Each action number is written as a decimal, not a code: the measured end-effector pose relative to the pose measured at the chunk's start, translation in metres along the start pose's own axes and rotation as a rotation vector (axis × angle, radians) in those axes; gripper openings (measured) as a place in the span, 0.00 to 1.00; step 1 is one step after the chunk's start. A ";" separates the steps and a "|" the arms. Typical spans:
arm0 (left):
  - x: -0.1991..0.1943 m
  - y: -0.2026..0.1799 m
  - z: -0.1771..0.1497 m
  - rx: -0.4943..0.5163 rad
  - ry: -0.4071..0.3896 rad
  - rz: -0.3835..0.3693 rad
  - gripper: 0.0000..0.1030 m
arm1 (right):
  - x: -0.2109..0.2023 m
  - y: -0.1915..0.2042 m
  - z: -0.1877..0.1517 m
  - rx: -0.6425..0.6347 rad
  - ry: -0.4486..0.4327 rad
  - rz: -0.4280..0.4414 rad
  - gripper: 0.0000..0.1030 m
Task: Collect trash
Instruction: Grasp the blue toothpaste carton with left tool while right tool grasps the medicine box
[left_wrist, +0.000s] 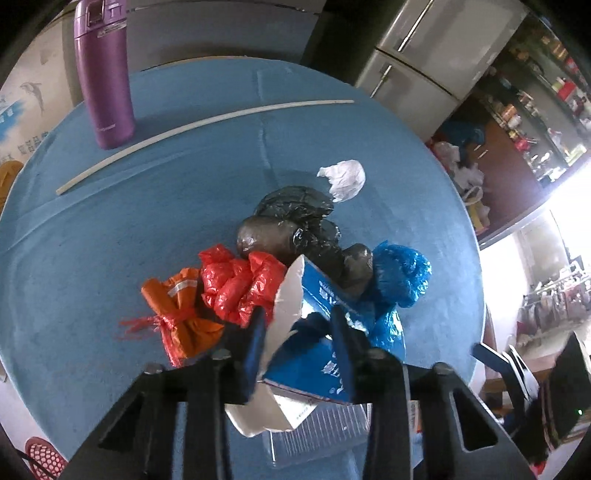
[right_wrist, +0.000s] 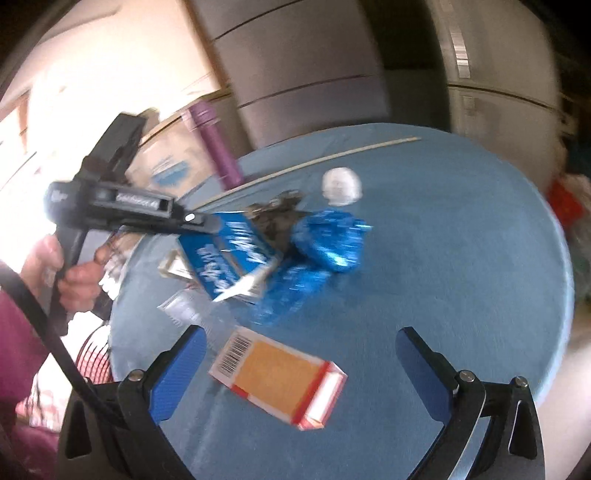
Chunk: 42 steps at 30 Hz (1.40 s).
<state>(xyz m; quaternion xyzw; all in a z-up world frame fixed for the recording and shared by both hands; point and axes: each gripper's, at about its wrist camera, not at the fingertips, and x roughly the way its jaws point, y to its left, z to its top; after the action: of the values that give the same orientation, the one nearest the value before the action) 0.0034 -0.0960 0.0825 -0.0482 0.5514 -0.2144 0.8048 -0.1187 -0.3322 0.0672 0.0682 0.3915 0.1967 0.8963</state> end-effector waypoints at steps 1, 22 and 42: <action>0.000 0.000 0.000 0.006 0.003 -0.010 0.24 | 0.006 0.002 0.003 -0.023 0.019 0.022 1.00; 0.005 -0.044 -0.016 0.142 0.031 -0.102 0.31 | 0.035 0.028 -0.027 -0.288 0.223 0.002 0.63; 0.022 -0.055 -0.011 0.067 -0.003 -0.065 0.62 | 0.017 0.014 -0.042 -0.093 0.097 -0.003 0.56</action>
<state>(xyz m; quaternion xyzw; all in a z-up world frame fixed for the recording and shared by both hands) -0.0162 -0.1531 0.0760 -0.0395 0.5410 -0.2588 0.7993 -0.1429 -0.3140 0.0311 0.0161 0.4250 0.2164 0.8788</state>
